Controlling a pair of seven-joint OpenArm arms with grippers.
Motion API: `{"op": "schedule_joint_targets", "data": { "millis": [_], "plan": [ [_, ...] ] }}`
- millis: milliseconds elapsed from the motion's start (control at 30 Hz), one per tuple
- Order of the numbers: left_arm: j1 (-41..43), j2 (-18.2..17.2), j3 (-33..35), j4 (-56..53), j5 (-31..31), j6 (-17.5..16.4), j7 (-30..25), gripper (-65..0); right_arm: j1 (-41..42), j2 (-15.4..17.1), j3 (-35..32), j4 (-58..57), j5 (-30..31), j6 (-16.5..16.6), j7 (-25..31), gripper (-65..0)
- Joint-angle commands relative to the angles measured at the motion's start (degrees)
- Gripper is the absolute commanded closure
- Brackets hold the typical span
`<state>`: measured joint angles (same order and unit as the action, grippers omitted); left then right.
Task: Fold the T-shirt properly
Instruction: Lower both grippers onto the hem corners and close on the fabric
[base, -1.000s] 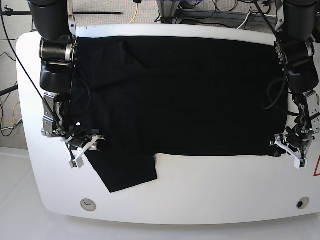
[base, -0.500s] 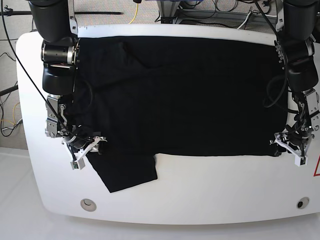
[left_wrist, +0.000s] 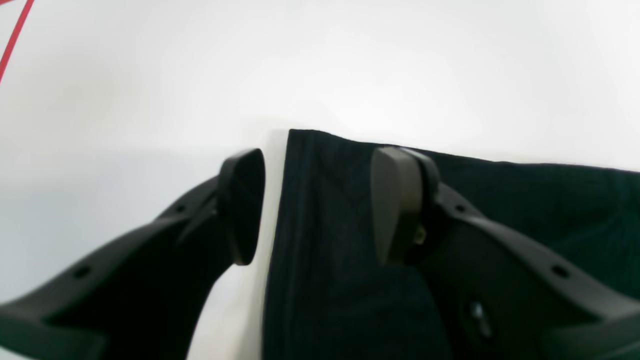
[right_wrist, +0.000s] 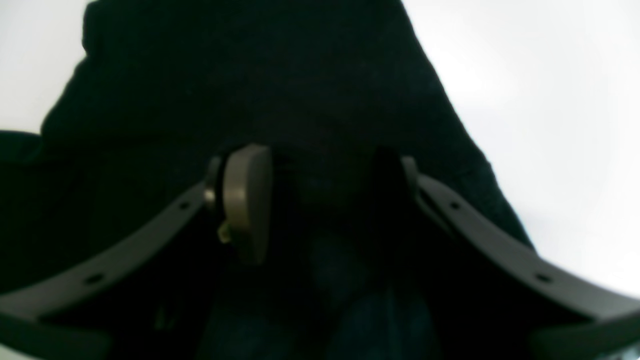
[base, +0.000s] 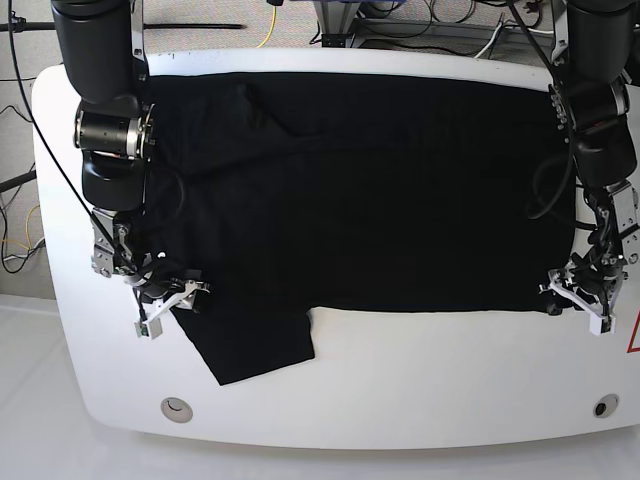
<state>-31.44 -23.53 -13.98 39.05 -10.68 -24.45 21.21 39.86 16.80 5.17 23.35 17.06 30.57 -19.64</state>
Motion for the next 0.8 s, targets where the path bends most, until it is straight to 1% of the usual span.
{"op": "schedule_joint_targets", "data": {
  "millis": [0,233,500,567,767],
  "plan": [
    [-1.73,-1.15,-0.14,-0.78,-0.63,0.17,-1.43,-32.2,1.92,0.20,0.23,0.46,0.31,0.20,0.96,-32.1],
    [-2.26,-1.21,-0.08,-5.05,-0.01,0.02,-2.98,-32.8,0.44,0.44,1.04,0.98,0.18,-0.20,1.56,-32.0],
    [-2.11,-1.09,-0.11,-5.49,0.15,0.11,-2.92,-33.1,-1.02,0.51,2.33,3.46,0.12,0.02,1.12,-32.1],
    [-1.62,-1.34,-0.14,-4.91,-0.25,0.15,-2.73,-32.8,-1.31,0.30,1.41,8.12,-0.19,0.01,-1.09,-32.2],
    [-1.19,-1.41,-0.20,-4.84,-0.24,0.27,-2.80,-32.7,-1.72,0.29,1.16,9.95,-0.19,0.04,-2.48,-32.3]
  ]
}}
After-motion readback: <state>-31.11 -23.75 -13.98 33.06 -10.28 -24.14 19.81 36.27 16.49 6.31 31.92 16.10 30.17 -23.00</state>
